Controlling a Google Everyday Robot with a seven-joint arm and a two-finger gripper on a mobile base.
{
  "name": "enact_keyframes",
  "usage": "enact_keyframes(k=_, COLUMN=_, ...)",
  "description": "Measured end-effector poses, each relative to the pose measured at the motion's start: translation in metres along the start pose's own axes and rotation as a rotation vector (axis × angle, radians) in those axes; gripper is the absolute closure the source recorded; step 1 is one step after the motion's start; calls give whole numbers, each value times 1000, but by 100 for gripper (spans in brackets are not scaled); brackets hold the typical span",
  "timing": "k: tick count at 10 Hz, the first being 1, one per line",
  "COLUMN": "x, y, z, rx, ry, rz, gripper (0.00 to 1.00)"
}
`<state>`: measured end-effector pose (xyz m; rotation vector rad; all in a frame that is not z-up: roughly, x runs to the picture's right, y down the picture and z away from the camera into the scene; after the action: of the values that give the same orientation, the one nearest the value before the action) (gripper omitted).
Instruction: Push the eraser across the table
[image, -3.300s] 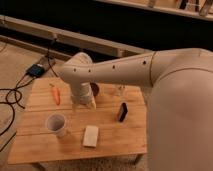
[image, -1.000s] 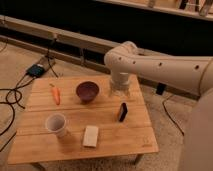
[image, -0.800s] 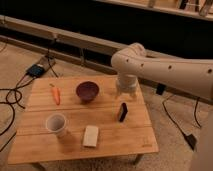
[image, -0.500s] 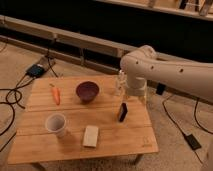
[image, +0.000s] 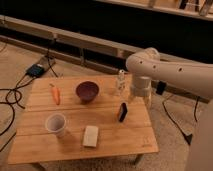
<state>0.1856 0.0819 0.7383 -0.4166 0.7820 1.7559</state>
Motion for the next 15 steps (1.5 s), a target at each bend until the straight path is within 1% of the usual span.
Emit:
enact_keyframes(k=2, x=-9, y=-9, z=14, rx=15, ry=30, rz=14, gripper=35)
enact_keyframes(k=5, x=-17, y=-19, z=41, rx=42, ry=95, rz=30, gripper=35)
enact_keyframes(k=6, x=-18, y=-20, z=48, rx=47, ry=112, rz=32, gripper=35)
enact_keyframes(k=8, x=-15, y=-13, z=68, rx=67, ry=167, rz=17, gripper=35)
enact_keyframes(k=10, x=-7, y=3, z=85, rx=91, ry=221, rz=-37, gripper=35)
enact_keyframes(k=11, x=-1, y=20, z=95, rx=104, ry=259, rz=-91, gripper=35)
enact_keyframes(k=13, x=8, y=54, z=106, rx=108, ry=303, rz=-182, gripper=35)
enact_keyframes(k=15, x=17, y=94, z=116, rx=98, ry=339, rz=-276, gripper=35)
